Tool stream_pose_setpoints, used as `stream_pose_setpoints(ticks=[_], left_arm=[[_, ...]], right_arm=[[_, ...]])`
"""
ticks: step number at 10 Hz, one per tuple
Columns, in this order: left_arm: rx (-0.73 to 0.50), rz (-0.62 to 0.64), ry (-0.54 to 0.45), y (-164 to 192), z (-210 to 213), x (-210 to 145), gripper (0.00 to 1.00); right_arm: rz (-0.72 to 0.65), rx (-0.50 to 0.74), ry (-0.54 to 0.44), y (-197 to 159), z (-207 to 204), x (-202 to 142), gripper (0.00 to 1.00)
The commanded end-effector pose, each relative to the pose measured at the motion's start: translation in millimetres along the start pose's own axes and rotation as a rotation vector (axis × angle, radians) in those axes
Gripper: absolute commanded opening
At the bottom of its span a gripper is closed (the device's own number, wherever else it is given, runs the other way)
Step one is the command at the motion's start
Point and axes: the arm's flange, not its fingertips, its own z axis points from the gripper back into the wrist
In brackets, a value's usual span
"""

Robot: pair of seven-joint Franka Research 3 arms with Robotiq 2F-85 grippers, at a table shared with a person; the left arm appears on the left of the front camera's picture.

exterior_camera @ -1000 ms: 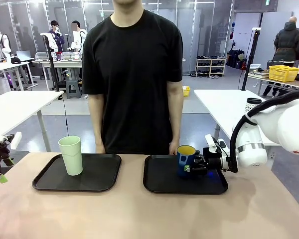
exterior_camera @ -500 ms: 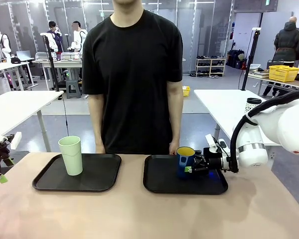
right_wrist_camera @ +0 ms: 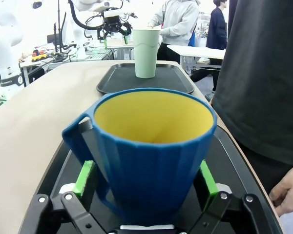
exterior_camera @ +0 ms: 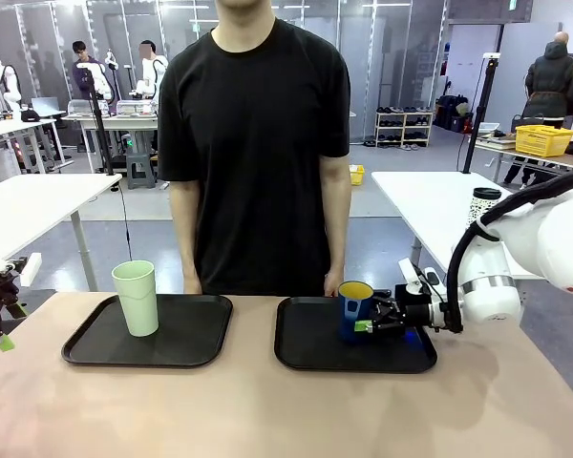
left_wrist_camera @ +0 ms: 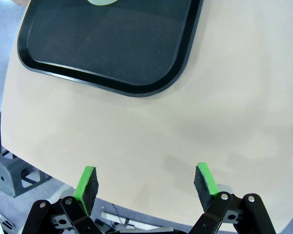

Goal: Sort and store the cups by type.
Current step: Pick up the Handle plastic cup and place it into the empty Flat Tray.

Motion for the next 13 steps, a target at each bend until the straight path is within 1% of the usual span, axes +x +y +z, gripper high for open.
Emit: stream_pose_setpoints(ticks=[1,4,7,9,11,13], left_arm=[[0.014,-0.011,-0.020,0.4,1.1,-0.6,1.00],[0.014,-0.011,-0.020,0.4,1.1,-0.6,1.00],[0.014,-0.011,-0.020,0.4,1.1,-0.6,1.00],[0.014,-0.011,-0.020,0.4,1.1,-0.6,1.00],[0.014,-0.011,-0.020,0.4,1.1,-0.6,1.00],[0.014,-0.011,-0.020,0.4,1.1,-0.6,1.00]], right_arm=[[-0.013,-0.023,0.009,16.2,10.3,6.5,1.00],[-0.019,-0.054,0.002,30.3,30.9,4.6,1.00],[-0.032,-0.115,0.016,45.3,56.3,10.3,1.00],[-0.027,-0.167,0.066,54.9,68.9,14.5,1.00],[-0.020,-0.204,0.078,68.8,84.4,19.5,1.00],[-0.019,-0.209,0.092,79.9,95.1,24.3,1.00]])
